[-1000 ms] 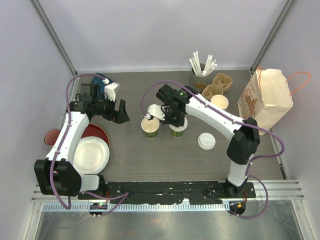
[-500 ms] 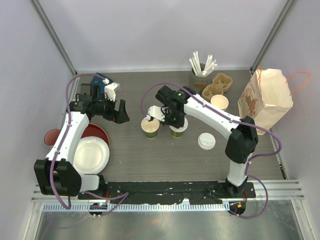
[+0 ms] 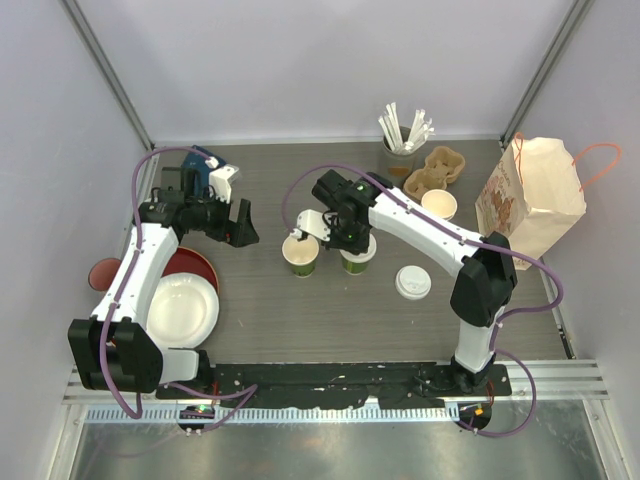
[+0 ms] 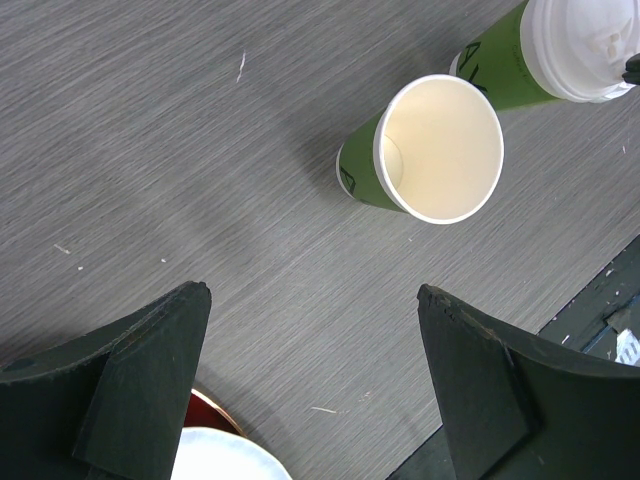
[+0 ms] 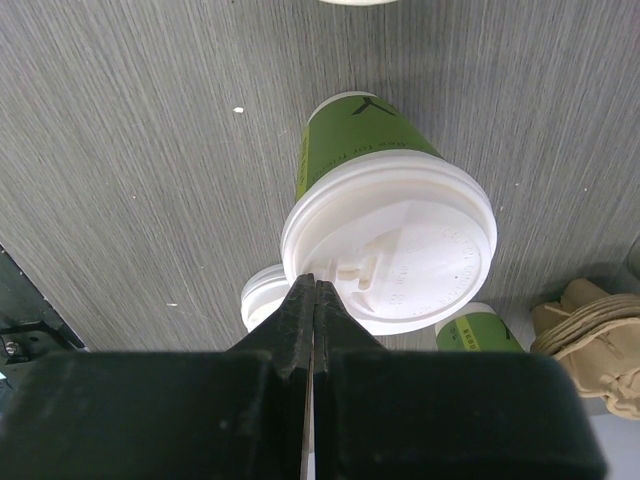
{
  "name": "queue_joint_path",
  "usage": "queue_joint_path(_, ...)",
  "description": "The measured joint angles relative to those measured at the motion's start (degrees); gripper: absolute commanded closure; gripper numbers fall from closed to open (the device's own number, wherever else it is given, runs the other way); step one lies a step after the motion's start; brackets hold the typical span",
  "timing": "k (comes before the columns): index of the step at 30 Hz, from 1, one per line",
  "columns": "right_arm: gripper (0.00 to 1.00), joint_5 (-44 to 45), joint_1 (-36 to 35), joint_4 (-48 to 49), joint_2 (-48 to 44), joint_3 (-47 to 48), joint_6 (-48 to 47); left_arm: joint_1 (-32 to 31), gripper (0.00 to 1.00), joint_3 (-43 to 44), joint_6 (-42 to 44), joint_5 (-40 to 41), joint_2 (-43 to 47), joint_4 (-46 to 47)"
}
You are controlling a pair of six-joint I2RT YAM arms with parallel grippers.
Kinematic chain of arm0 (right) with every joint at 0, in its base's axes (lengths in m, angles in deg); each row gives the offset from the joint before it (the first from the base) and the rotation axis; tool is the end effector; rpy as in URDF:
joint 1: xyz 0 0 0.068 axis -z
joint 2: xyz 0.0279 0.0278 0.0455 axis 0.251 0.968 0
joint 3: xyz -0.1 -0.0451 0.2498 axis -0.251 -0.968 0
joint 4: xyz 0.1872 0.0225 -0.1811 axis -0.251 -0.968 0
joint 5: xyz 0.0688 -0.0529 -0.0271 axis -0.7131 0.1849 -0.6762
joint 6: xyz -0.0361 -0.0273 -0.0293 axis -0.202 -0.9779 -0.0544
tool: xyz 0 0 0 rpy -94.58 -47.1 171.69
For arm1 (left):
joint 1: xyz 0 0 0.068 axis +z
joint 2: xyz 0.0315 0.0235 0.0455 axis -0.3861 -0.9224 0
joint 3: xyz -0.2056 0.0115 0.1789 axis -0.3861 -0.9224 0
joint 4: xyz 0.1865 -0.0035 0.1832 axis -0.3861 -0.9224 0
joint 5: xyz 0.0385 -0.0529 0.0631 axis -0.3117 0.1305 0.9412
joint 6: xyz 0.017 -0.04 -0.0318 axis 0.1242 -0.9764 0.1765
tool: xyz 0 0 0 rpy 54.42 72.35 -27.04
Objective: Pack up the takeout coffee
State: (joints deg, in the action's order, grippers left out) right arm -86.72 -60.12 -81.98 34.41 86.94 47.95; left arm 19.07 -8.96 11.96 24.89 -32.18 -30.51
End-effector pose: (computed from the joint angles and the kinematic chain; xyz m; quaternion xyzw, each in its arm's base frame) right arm 0.2558 0.2618 0.2904 -0.6874 0.7173 0.0119 0.1137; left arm 0.2642 -0.0367 0.3107 0.1969 0.8882 -0.2573 0.3258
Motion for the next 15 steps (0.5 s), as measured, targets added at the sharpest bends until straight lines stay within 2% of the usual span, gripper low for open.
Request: queue_joint_path(15,0.99,0.3,0.0,0.1,0.0,1.7,0.0,0.0,0.11,0.0,0.0,0.0,0.0,0.0)
